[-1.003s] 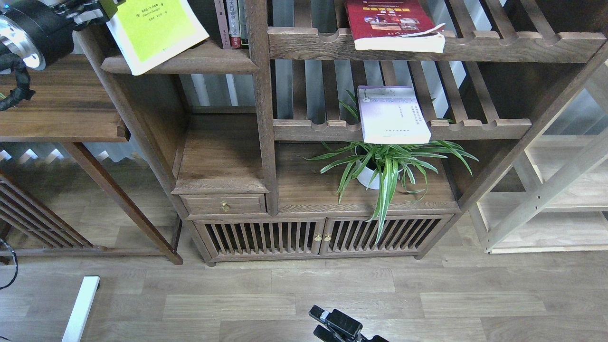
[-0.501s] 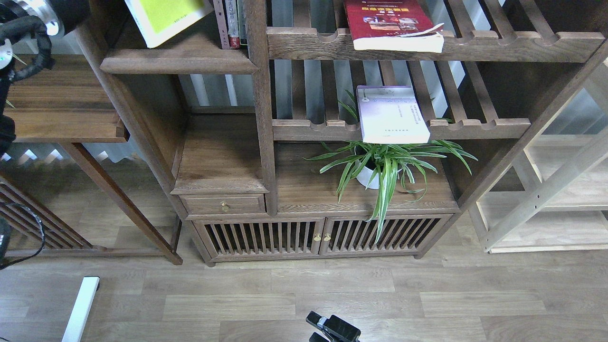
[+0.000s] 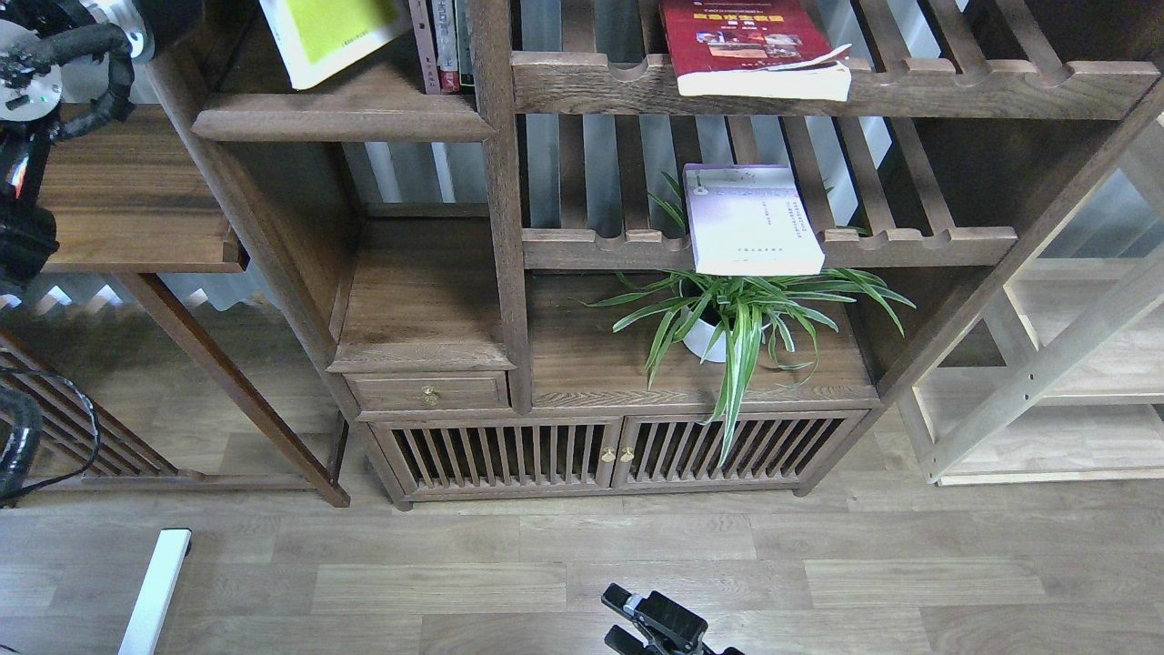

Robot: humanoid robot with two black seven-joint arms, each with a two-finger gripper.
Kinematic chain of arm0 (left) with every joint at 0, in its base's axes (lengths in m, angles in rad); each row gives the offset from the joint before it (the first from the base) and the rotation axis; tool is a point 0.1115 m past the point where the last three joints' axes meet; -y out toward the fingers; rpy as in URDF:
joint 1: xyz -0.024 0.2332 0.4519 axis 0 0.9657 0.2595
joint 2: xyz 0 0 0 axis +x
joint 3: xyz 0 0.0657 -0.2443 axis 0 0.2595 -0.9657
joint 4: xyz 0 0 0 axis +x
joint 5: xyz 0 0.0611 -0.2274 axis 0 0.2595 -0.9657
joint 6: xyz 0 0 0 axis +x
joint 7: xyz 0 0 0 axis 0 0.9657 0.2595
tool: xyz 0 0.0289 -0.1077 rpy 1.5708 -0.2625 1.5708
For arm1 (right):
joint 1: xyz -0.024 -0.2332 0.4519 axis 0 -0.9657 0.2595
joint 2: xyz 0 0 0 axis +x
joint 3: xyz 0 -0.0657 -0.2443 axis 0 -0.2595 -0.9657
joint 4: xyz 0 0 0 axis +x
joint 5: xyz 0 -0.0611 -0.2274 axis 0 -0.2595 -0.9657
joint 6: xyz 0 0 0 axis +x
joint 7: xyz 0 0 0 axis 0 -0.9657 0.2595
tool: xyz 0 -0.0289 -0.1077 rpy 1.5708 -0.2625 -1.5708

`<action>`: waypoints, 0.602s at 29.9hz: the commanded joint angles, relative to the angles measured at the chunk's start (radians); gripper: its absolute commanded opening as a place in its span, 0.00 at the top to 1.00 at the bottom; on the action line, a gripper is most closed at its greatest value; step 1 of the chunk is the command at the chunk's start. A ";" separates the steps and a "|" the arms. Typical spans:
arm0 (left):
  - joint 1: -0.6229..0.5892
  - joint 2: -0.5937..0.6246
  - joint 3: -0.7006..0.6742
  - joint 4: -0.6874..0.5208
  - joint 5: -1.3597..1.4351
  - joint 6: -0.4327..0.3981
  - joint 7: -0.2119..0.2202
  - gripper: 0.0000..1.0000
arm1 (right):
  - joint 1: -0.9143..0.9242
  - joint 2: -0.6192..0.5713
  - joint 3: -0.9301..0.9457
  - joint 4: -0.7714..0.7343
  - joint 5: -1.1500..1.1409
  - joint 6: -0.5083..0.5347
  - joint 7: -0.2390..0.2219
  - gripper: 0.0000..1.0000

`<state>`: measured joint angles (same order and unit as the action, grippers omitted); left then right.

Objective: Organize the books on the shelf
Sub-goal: 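Push the yellow-green book into the top shelf and release it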

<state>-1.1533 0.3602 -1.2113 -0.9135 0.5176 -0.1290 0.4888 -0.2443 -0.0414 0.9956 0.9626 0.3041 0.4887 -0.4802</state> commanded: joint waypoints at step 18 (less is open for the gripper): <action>0.007 0.056 0.117 0.039 0.048 -0.027 0.000 0.96 | -0.016 -0.055 -0.021 0.016 0.092 0.000 -0.008 0.18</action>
<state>-1.1463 0.4155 -1.1297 -0.8788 0.5663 -0.1475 0.4878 -0.2584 -0.0993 0.9754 0.9778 0.3939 0.4887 -0.4879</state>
